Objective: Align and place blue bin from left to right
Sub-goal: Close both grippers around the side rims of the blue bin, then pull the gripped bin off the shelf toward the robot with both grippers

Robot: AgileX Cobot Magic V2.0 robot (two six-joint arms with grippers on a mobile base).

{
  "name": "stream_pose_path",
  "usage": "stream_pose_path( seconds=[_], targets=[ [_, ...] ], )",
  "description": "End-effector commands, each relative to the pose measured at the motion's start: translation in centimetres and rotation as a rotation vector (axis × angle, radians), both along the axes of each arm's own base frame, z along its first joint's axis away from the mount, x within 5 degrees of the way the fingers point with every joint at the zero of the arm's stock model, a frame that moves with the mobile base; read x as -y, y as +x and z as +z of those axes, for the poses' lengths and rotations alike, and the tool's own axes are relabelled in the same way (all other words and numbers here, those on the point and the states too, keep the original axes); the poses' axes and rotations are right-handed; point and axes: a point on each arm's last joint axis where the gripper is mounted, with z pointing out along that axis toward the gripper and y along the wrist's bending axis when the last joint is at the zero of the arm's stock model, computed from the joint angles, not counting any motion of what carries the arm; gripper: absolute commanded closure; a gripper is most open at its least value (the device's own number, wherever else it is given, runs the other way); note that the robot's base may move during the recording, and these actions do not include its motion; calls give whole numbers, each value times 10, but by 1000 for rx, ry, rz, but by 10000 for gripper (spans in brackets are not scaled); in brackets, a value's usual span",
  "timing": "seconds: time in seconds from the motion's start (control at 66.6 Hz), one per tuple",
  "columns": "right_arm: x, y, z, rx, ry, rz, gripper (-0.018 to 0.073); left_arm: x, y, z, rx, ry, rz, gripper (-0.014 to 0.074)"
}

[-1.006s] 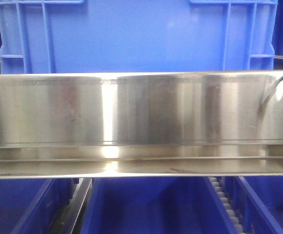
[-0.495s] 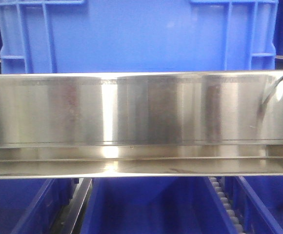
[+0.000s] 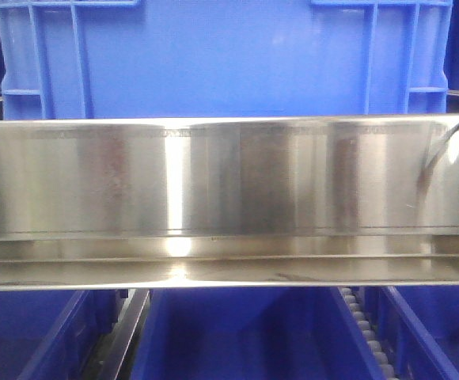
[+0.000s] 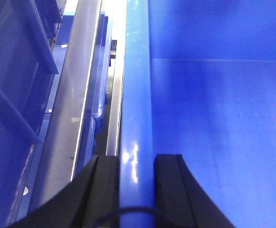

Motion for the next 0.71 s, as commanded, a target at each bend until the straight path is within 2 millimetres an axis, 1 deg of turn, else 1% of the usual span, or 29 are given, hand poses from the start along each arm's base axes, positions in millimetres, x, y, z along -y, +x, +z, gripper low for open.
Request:
stream_pose_path(
  seconds=[0.0,0.06,0.18,0.27,0.36,0.51,0.69],
  targets=[
    [3,0,6,22,3,-5,634,3,-1,1,0,-17,-12,707],
    [3,-1,9,24,4,-6,636,4,-2,0,-10,-24,-11,707],
    [5,-5,14,31,11,-7,636,2,-7,8,4,-32,-11,707],
    [8,-10,22,47,29,-15,636,0,-11,13,7,-34,-8,707],
    [12,-19,36,72,45,-15,636,-2,-17,22,23,-43,-8,707],
    [19,-37,59,117,76,-11,637,-2,-32,40,60,-60,-20,707],
    [24,-55,74,118,118,-33,637,7,-55,57,79,-69,-45,707]
  ],
)
